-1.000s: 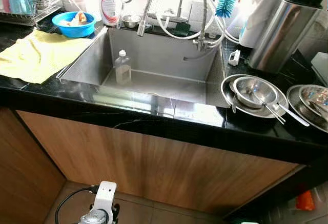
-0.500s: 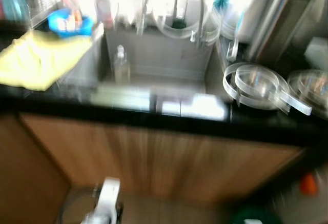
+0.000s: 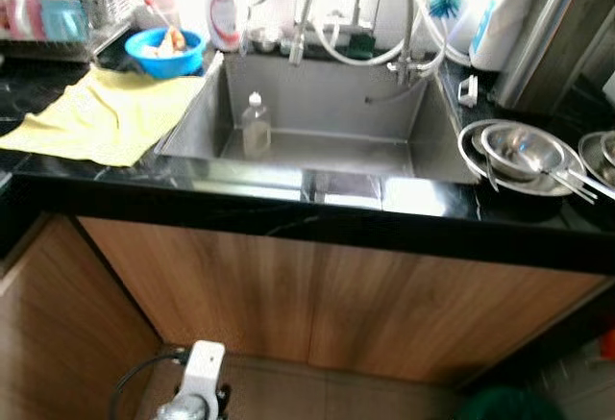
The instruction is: Kitchen organization
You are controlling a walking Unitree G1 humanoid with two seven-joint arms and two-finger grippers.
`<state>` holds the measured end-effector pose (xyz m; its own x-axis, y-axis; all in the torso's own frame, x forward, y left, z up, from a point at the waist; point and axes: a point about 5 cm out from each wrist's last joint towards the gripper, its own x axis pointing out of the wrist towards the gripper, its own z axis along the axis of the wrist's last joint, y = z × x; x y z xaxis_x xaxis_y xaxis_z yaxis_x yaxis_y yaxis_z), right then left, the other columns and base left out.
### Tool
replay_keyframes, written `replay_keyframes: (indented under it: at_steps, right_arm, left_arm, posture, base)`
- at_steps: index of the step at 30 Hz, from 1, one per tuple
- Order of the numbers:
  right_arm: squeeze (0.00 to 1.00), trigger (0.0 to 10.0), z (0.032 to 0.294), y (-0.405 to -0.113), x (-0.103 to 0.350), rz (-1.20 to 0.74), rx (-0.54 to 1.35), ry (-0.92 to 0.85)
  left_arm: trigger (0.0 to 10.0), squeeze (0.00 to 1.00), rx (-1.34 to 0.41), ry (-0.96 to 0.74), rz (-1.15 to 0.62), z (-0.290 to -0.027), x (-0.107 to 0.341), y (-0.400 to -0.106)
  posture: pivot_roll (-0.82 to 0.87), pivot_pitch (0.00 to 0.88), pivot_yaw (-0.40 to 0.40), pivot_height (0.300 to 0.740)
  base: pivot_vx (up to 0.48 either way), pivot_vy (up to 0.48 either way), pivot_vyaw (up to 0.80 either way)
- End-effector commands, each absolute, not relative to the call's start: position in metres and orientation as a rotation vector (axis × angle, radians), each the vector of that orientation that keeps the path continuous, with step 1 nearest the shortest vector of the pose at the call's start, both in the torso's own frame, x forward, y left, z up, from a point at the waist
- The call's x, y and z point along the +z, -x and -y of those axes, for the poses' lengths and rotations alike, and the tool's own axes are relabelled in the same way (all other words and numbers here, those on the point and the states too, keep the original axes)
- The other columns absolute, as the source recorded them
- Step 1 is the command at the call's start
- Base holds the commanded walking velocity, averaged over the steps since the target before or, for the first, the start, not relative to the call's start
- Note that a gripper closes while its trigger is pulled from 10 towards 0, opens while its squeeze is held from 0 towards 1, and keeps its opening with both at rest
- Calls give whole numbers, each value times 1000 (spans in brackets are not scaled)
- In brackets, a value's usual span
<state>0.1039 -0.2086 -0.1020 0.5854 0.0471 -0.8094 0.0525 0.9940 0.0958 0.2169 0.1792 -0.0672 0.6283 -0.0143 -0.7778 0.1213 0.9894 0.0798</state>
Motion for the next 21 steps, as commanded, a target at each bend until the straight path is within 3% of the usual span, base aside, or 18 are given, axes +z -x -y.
replay_keyframes:
  at_steps: [1,8,12,16,21]
  right_arm:
    - [0,10000,211,-104,-101,-942,-22,-113]
    - [0,10000,212,-103,-102,-957,-21,-110]
    - [0,10000,212,-102,-103,-966,-21,-108]
    - [0,10000,212,-102,-102,-958,-20,-105]
    - [0,10000,213,-102,-102,-959,-20,-101]
  left_arm:
    - [10000,0,-88,-136,-901,-180,-69,-215]
    - [10000,0,-93,-133,-909,-181,-70,-213]
    - [10000,0,-94,-138,-920,-182,-72,-208]
    - [10000,0,-96,-140,-923,-182,-72,-208]
    - [10000,0,-100,-139,-929,-180,-73,-206]
  posture:
    - [-59,0,-48,740]
    - [-63,0,-49,740]
    - [-63,0,-51,740]
    - [-63,0,-51,740]
    - [-66,0,-54,740]
  base:
    - [0,0,0]
    - [0,0,0]
    - [0,0,-747]
    - [0,0,0]
    - [250,0,0]
